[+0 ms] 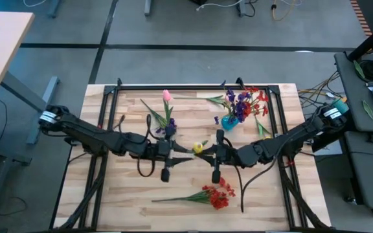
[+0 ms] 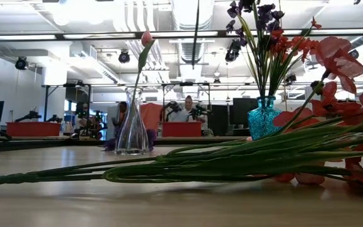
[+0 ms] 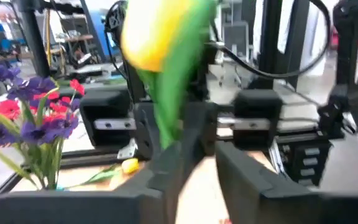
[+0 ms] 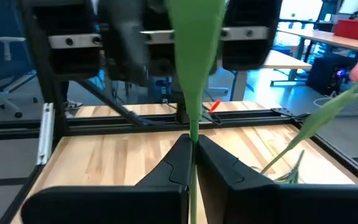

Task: Sort flowers into vase by color
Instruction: Put the left yellow tulip into the transparent vase, then put the red flower into the blue vase

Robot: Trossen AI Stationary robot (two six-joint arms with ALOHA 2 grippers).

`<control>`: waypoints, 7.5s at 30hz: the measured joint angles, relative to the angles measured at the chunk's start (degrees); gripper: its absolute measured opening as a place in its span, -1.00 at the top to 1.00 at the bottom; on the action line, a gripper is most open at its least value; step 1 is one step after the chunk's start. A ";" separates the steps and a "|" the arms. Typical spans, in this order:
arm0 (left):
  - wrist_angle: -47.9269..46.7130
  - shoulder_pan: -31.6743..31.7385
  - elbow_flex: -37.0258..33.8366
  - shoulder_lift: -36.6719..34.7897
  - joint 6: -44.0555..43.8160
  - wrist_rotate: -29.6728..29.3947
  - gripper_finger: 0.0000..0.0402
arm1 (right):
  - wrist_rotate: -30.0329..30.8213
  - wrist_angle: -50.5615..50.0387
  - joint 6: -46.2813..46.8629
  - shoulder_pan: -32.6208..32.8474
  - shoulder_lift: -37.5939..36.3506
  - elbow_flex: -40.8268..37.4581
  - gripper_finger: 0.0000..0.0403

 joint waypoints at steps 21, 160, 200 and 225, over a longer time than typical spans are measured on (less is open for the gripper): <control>-17.10 -3.59 -21.08 -28.19 -15.31 -14.96 0.10 | -25.50 14.33 -2.93 -18.37 1.21 0.12 0.95; -34.14 -12.35 17.25 37.21 -22.18 3.18 0.98 | -29.96 -70.23 40.46 9.84 -2.22 17.83 -0.25; 43.79 -13.54 -15.37 17.28 15.26 -10.48 1.00 | 2.34 3.52 -7.96 14.23 -6.75 -9.07 -0.25; 43.88 -7.43 -3.57 25.89 15.57 -10.44 1.00 | -7.29 27.10 -9.21 9.31 3.50 -10.67 -0.25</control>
